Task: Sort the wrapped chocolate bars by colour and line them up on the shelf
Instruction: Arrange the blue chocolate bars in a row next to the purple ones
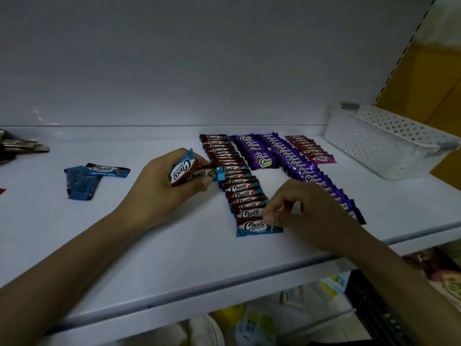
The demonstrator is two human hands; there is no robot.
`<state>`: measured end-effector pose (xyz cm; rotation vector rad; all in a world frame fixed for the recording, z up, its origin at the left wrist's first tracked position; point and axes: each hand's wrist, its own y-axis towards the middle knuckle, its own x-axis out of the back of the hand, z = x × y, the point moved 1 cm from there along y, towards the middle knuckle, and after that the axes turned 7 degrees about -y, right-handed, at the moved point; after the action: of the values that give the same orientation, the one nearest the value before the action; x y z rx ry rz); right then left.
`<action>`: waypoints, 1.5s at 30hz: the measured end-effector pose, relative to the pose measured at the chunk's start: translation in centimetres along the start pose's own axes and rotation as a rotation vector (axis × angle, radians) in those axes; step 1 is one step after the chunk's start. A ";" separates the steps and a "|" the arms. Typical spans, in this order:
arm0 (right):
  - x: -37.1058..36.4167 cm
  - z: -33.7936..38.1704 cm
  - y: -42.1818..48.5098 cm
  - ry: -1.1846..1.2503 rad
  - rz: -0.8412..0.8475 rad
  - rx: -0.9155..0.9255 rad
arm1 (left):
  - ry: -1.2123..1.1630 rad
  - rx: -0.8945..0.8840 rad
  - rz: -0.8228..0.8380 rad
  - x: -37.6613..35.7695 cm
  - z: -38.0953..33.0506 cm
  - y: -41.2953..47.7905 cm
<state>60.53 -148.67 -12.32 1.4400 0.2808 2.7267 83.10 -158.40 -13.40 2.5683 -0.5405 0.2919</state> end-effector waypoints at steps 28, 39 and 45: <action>-0.3 0.1 1.2 -0.244 -0.039 0.040 | -0.097 0.031 0.023 -0.1 -0.5 -0.1; -1.4 4.7 3.3 0.430 -0.101 -0.058 | -0.126 0.019 0.138 -0.3 -1.3 -0.3; -1.2 3.5 2.7 0.278 -0.146 -0.010 | -0.018 -0.012 0.179 -0.1 -0.7 -0.3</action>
<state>64.17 -151.00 -10.86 0.9906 0.3659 2.7964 83.02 -157.75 -12.92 2.5165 -0.7788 0.3262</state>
